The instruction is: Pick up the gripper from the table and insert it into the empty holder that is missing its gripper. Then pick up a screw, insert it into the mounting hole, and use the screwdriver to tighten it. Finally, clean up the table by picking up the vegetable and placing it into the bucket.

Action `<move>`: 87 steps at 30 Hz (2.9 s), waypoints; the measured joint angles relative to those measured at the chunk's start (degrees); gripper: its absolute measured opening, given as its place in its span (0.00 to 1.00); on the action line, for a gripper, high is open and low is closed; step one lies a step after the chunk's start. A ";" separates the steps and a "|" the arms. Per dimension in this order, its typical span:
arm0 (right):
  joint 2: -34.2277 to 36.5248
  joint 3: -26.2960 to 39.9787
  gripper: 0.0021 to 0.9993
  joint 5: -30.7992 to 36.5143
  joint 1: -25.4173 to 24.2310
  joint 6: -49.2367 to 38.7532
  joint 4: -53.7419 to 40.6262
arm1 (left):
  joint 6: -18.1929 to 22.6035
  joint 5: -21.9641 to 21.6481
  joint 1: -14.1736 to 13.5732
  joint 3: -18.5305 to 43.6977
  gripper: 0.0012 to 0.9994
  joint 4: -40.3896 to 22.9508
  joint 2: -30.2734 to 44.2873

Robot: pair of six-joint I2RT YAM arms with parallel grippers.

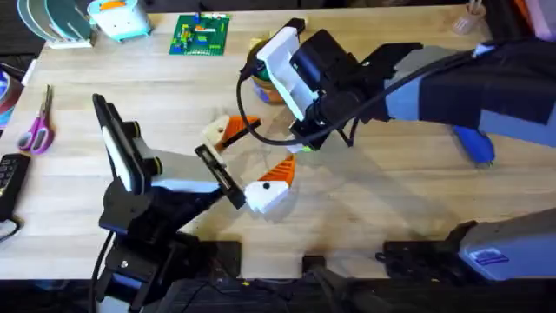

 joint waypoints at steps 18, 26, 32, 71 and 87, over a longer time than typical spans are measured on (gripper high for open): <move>0.92 0.09 0.01 0.42 -0.50 -0.04 0.36 | 0.00 0.00 0.00 0.00 0.99 0.02 0.00; 0.24 0.09 0.00 0.46 -3.70 -0.02 -0.17 | 0.00 0.00 0.00 0.00 0.99 0.02 0.00; -3.49 0.09 0.00 0.61 -4.20 -0.02 -1.04 | 0.00 0.00 0.00 0.00 0.99 0.01 0.00; -0.16 40.58 0.00 0.39 14.44 0.94 -35.51 | 4.25 9.66 0.00 0.00 0.99 -0.61 0.00; 2.66 40.92 0.00 0.42 17.19 0.44 -31.22 | 4.94 11.56 0.00 0.00 0.99 -0.74 0.00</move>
